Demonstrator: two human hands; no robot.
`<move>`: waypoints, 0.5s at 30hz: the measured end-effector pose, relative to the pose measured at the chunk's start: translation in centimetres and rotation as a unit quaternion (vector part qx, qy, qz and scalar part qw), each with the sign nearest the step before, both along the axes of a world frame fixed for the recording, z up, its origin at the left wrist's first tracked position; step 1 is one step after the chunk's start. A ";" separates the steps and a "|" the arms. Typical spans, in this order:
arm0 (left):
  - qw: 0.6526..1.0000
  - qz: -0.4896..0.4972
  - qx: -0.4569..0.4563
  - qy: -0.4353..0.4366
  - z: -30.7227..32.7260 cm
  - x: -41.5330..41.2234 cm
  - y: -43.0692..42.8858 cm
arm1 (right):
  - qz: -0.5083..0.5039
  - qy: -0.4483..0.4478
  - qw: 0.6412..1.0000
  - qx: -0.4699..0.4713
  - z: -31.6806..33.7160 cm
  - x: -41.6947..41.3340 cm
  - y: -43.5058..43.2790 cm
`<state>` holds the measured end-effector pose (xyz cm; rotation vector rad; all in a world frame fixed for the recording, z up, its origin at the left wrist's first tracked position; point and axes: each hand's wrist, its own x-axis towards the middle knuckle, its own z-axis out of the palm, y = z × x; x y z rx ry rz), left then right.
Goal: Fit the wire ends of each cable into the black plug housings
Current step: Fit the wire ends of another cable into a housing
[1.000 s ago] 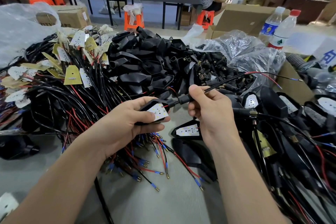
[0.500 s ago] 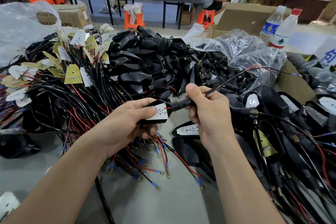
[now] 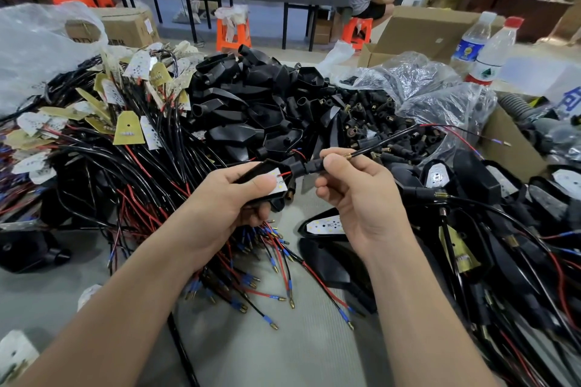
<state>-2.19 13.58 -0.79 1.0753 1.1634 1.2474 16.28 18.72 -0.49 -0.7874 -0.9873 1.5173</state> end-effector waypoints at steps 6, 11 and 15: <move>0.999 0.011 0.031 0.006 -0.4 -0.1 0.2 | -0.015 -0.026 0.999 0.034 -0.1 0.0 -0.1; 0.998 0.014 0.046 0.027 -0.5 -0.1 0.2 | 0.012 -0.011 0.998 0.055 0.0 0.0 -0.1; 0.998 0.022 0.046 0.032 -0.7 0.0 0.2 | 0.027 0.000 0.998 0.062 0.1 0.4 0.0</move>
